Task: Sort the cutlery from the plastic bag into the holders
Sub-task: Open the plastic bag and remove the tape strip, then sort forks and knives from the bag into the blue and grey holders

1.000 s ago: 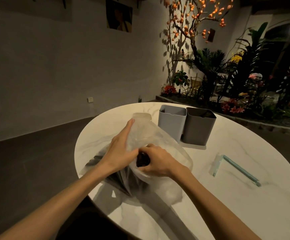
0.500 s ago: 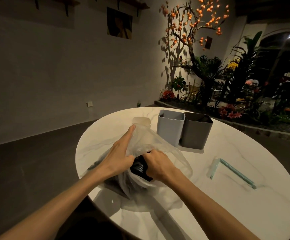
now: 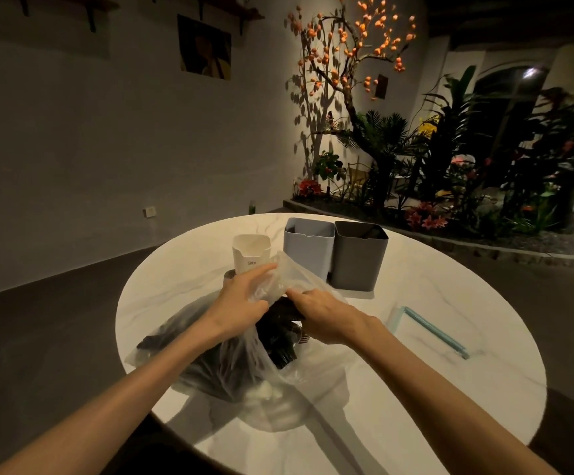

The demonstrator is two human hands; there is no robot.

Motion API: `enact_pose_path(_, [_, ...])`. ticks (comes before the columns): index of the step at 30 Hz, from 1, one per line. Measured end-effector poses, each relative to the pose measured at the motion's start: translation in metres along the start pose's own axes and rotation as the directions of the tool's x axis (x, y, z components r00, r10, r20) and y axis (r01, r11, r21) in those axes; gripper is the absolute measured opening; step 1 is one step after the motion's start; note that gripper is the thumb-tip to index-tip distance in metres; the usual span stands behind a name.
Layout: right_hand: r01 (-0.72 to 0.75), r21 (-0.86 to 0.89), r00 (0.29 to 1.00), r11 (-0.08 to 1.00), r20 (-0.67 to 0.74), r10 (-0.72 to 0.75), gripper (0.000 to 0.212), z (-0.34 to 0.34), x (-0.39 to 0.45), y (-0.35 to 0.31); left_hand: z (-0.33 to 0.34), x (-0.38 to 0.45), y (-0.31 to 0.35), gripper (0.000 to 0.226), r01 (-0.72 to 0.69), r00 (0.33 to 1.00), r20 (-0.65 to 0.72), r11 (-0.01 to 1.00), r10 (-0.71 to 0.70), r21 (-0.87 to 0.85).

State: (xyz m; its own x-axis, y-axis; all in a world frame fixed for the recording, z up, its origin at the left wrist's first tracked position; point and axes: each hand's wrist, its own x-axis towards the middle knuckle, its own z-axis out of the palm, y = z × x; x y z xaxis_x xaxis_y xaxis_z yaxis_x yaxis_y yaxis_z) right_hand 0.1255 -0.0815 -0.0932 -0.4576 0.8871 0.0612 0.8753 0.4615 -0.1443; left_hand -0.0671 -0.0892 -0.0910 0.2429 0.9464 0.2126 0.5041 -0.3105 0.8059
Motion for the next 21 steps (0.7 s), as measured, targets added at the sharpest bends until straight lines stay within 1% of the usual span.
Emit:
enact_pose_path(2, [-0.067, 0.01, 0.995, 0.998, 0.079, 0.066, 0.031, -0.003, -0.003, 0.005, 0.004, -0.001, 0.003, 0.066, -0.03, 0.999, 0.028, 1.0, 0.03, 0.009])
enact_pose_path(5, [-0.121, 0.032, 0.984, 0.992, 0.133, 0.115, 0.022, -0.016, -0.013, 0.01, 0.01, 0.005, 0.0, 0.06, -0.069, 0.998, 0.011, 0.997, 0.069, 0.017])
enact_pose_path(8, [-0.141, 0.054, 0.981, 0.989, 0.139, 0.132, 0.02, -0.038, -0.027, 0.014, 0.012, 0.012, 0.002, 0.055, -0.088, 0.996, -0.009, 0.996, 0.088, -0.017])
enact_pose_path(10, [-0.156, 0.061, 0.974, 0.986, 0.172, 0.144, 0.019, -0.056, -0.038, 0.018, 0.014, 0.017, 0.006, 0.052, -0.099, 0.995, -0.004, 0.994, 0.099, -0.043])
enact_pose_path(12, [-0.175, 0.063, 0.964, 0.983, 0.213, 0.158, 0.018, -0.074, -0.048, 0.025, 0.018, 0.021, 0.014, 0.048, -0.132, 0.99, 0.047, 0.991, 0.134, -0.039])
enact_pose_path(14, [-0.214, 0.09, 0.949, 0.973, 0.256, 0.185, 0.02, -0.089, -0.057, 0.032, 0.022, 0.022, 0.024, 0.044, -0.195, 0.976, 0.096, 0.981, 0.195, -0.003])
enact_pose_path(15, [-0.242, 0.113, 0.939, 0.964, 0.279, 0.203, 0.021, -0.095, -0.061, 0.036, 0.026, 0.023, 0.03, 0.046, -0.237, 0.966, 0.101, 0.972, 0.236, -0.001])
enact_pose_path(16, [-0.266, 0.127, 0.929, 0.956, 0.299, 0.219, 0.022, -0.101, -0.065, 0.04, 0.03, 0.024, 0.036, 0.053, -0.274, 0.957, 0.105, 0.962, 0.272, 0.002])
enact_pose_path(17, [-0.282, 0.133, 0.922, 0.95, 0.312, 0.23, 0.024, -0.105, -0.069, 0.044, 0.036, 0.027, 0.044, 0.065, -0.327, 0.94, 0.116, 0.943, 0.32, 0.053])
enact_pose_path(18, [-0.289, 0.132, 0.917, 0.948, 0.321, 0.235, 0.025, -0.11, -0.072, 0.047, 0.041, 0.031, 0.049, 0.079, -0.408, 0.91, 0.148, 0.897, 0.387, 0.17])
enact_pose_path(19, [-0.293, 0.13, 0.914, 0.947, 0.328, 0.238, 0.026, -0.114, -0.074, 0.049, 0.048, 0.037, 0.054, 0.094, -0.496, 0.868, 0.209, 0.806, 0.451, 0.323])
enact_pose_path(20, [-0.296, 0.128, 0.912, 0.947, 0.332, 0.24, 0.026, -0.119, -0.077, 0.051, 0.056, 0.044, 0.061, 0.105, -0.56, 0.829, 0.287, 0.703, 0.481, 0.439])
enact_pose_path(21, [-0.295, 0.128, 0.913, 0.947, 0.332, 0.239, 0.026, -0.124, -0.079, 0.053, 0.065, 0.05, 0.067, 0.109, -0.577, 0.817, 0.356, 0.647, 0.455, 0.498])
